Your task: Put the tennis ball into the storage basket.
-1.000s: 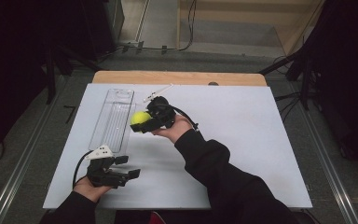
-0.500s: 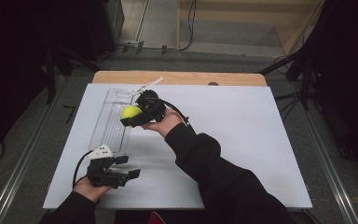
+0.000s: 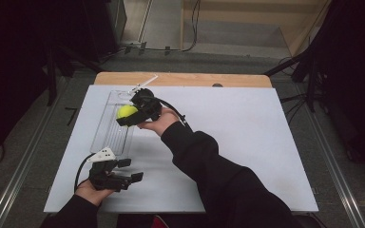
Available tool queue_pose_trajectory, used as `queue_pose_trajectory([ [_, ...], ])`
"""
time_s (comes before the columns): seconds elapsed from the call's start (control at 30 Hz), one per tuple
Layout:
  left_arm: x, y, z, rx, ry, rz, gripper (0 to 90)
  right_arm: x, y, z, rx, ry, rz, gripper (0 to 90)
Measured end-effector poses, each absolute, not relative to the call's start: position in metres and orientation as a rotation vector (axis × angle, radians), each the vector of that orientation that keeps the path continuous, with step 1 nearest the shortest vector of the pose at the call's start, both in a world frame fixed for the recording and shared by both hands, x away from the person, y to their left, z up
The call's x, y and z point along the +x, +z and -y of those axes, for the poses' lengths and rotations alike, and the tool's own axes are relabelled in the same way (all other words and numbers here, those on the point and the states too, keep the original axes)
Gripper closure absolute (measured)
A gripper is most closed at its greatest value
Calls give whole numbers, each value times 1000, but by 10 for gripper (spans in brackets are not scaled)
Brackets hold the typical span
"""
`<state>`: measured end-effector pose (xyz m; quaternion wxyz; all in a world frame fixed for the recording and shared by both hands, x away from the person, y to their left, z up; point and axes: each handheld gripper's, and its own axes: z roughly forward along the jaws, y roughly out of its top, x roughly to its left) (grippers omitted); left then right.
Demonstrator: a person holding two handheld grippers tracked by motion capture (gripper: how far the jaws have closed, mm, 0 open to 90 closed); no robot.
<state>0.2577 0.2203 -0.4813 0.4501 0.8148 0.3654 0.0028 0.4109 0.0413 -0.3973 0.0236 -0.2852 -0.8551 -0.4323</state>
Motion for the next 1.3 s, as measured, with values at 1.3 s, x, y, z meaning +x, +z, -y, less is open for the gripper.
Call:
queue_pose_trajectory([
  [1.3,257,-479,-221,2020,10,-885,189,440,-416,-91,-933,-1335,2665,235],
])
